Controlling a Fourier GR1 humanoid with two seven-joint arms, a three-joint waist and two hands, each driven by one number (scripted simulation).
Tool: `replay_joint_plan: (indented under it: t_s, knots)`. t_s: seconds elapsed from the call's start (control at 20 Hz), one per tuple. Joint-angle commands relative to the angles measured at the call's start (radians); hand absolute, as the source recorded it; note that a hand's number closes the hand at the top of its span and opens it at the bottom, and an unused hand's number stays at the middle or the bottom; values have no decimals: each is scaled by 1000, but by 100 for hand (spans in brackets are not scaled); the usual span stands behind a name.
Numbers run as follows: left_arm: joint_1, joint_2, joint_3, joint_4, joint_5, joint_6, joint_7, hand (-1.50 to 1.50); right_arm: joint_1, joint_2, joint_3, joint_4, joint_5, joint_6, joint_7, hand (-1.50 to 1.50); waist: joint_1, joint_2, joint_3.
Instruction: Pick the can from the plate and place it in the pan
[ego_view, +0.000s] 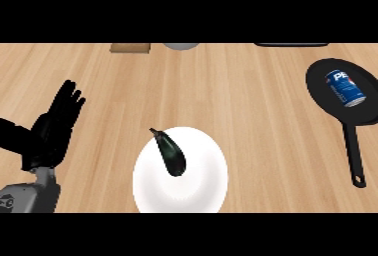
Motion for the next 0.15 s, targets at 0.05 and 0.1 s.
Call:
replay_joint_plan:
  t_s: [0.05, 0.1]
  knots:
    - [-23, -59, -13, 27, -46, 23, -9, 0, 80, 20, 8, -38, -13, 4, -25, -150, 0, 0, -1]
    - [-10, 8, 41, 0, 4, -45, 36, 0, 105, 27, 3, -132, -50, 0, 32, -150, -6, -4, -2]
